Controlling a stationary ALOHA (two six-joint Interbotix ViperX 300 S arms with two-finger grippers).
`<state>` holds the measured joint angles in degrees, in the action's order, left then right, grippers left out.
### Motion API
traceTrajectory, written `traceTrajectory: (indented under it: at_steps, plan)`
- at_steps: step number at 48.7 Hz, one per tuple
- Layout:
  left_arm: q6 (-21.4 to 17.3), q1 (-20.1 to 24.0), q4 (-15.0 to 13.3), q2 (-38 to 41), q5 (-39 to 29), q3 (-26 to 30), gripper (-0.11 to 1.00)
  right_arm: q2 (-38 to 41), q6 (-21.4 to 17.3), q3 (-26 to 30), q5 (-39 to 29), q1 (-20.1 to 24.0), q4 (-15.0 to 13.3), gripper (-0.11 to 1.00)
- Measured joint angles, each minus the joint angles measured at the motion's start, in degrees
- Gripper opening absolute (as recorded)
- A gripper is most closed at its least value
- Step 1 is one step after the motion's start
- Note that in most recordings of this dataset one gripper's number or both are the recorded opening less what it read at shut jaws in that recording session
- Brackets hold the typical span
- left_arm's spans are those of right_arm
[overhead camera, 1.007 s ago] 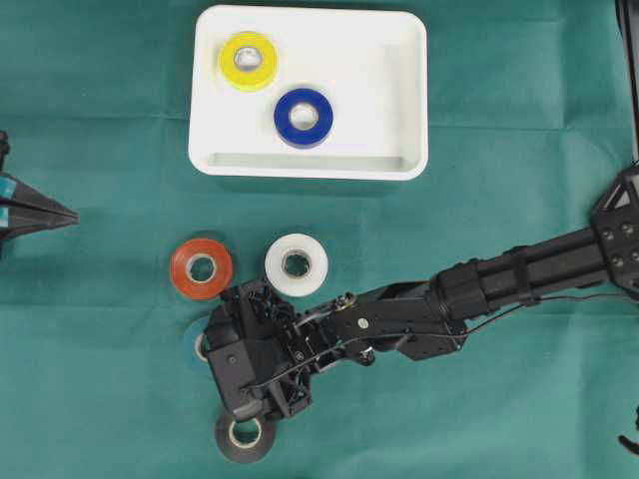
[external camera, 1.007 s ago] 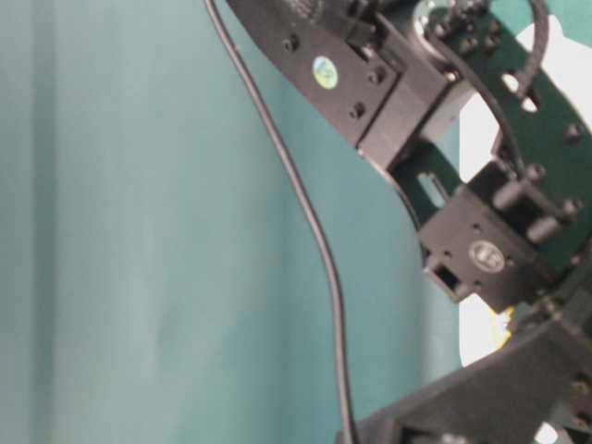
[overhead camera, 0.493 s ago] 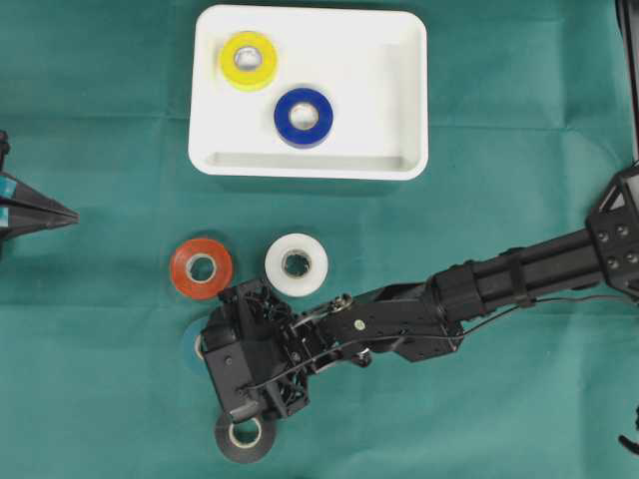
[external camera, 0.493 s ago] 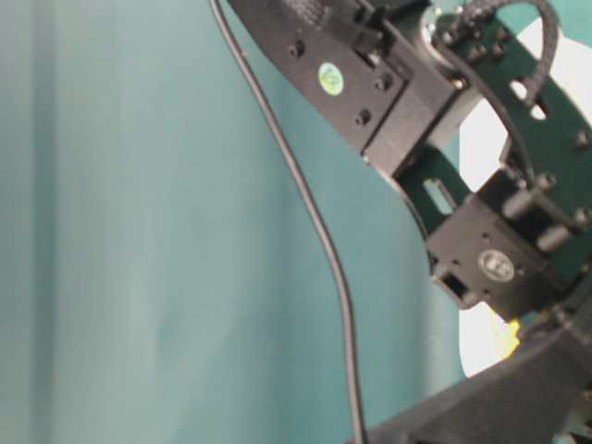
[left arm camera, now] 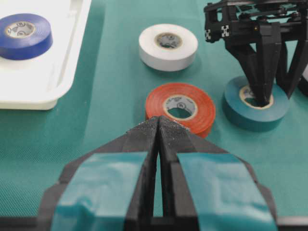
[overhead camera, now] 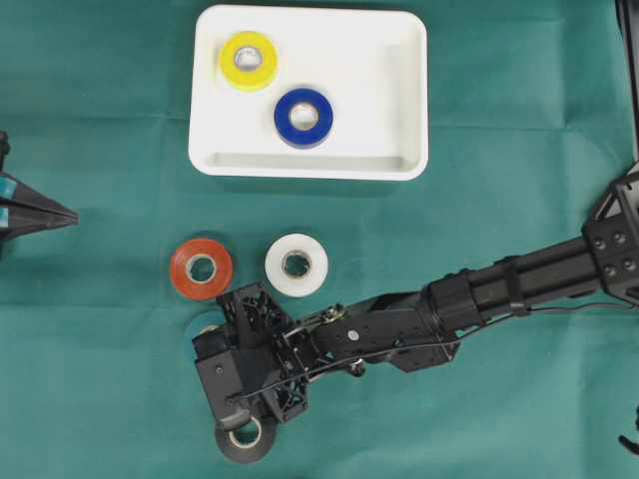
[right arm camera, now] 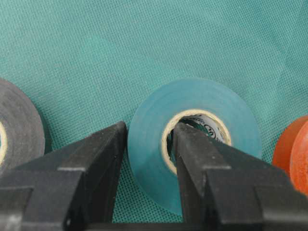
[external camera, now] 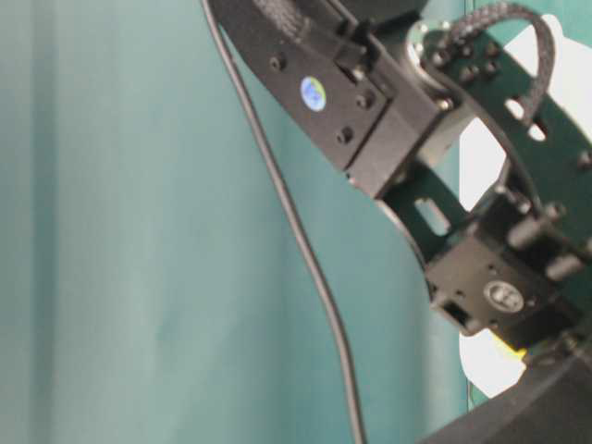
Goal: Put the tape into the white case with the right arm.
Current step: 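Grip the teal tape roll and lift it toward the tray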
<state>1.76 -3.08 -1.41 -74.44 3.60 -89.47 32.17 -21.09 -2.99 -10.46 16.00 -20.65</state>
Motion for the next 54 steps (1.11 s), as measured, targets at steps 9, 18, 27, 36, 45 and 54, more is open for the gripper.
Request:
traceTrajectory:
  at_steps: [9, 18, 27, 36, 45, 54]
  plan:
    - [0.0, 0.0, 0.0, -0.09, 0.0, 0.0, 0.01, 0.0, -0.09, 0.0, 0.0, 0.0, 0.0, 0.03]
    - [0.0, 0.0, 0.0, 0.0, 0.0, 0.0, 0.01, -0.18, 0.0, 0.0, -0.18, 0.0, 0.0, 0.03]
    - [0.0, 0.0, 0.0, 0.0, 0.0, 0.0, 0.01, -2.46, -0.09, 0.0, -1.14, 0.09, 0.0, 0.02]
    - [0.0, 0.0, 0.0, -0.09, 0.0, 0.0, 0.01, -5.27, -0.09, 0.0, -3.6, 0.09, 0.0, 0.02]
    - [0.0, 0.0, 0.0, -0.09, 0.0, 0.0, 0.01, -5.45, 0.0, 0.0, -4.39, 0.0, 0.0, 0.02]
    - [0.0, 0.0, 0.0, -0.09, 0.0, 0.0, 0.01, -5.45, -0.09, 0.0, -4.57, -0.44, 0.0, 0.02]
